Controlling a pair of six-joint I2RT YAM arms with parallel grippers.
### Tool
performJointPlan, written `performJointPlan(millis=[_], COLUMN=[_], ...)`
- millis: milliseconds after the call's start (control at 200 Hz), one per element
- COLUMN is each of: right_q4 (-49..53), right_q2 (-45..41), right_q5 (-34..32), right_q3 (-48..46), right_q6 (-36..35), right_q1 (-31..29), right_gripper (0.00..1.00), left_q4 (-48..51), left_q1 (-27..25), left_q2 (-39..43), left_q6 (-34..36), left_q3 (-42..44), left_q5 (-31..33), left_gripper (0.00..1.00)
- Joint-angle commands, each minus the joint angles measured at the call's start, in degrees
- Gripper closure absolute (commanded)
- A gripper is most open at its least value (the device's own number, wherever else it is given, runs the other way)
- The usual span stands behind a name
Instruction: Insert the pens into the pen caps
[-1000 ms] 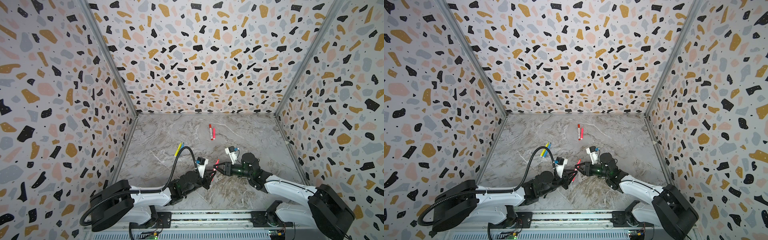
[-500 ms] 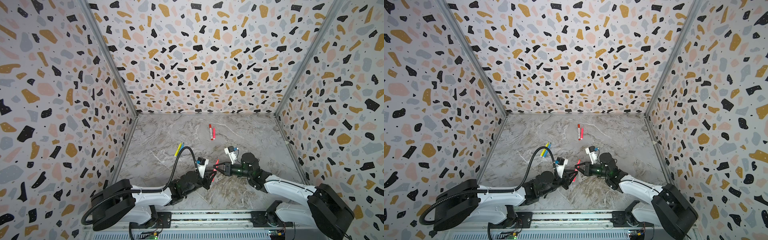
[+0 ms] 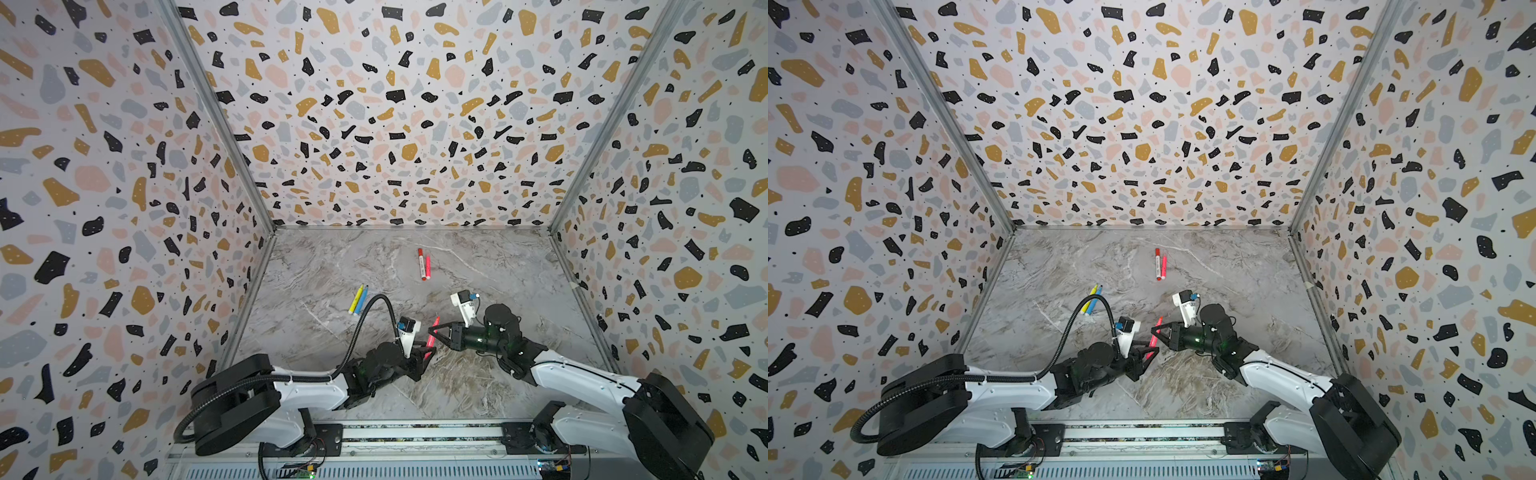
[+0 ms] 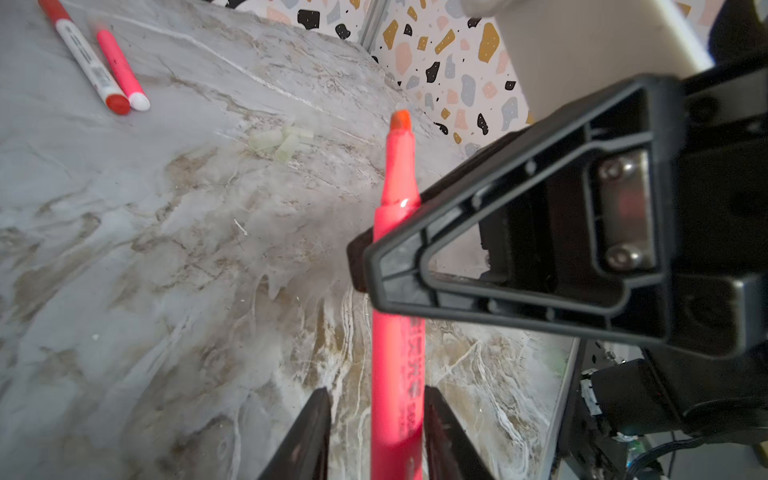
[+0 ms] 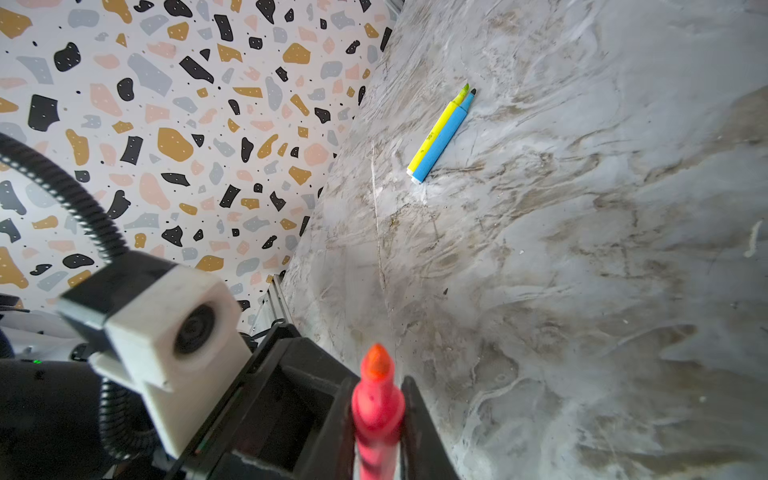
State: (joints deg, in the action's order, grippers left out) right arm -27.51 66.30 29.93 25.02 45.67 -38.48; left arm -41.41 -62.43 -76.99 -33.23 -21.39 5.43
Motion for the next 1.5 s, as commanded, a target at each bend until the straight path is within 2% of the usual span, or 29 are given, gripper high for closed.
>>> performJointPlan(millis=[0,716,1227,1497], right_q4=[1.27,1.55,1.59,0.8], right_q2=[-1.59,-4.77,-3.11,-3.03], right_q5=[-1.08,-1.34,-2.12,-2.05], right_q3=[1.88,0.56,-0.53,-1.06], right_q6=[-1.55,-0.95,-1.52,-1.16], right_q1=[0.47,0.5,-0.44,-0.72], right_gripper=[0.88,0.88,0.88,0.88], left_q4=[-1.98,-1.81,-0.6,-0.71], left_q1=[-0.32,-0.45,-0.42,-0.42], left_q2=[-0.05,0.68,2.06,1.93], left_q6=[0.98,0.1,0.19,0.27], left_q3=[-1.75,-1.7,-2.35,-2.63], left_q5=[-0.8,-0.7,0.08,0.19], left_gripper=[0.59,0.6,0.59,0.73])
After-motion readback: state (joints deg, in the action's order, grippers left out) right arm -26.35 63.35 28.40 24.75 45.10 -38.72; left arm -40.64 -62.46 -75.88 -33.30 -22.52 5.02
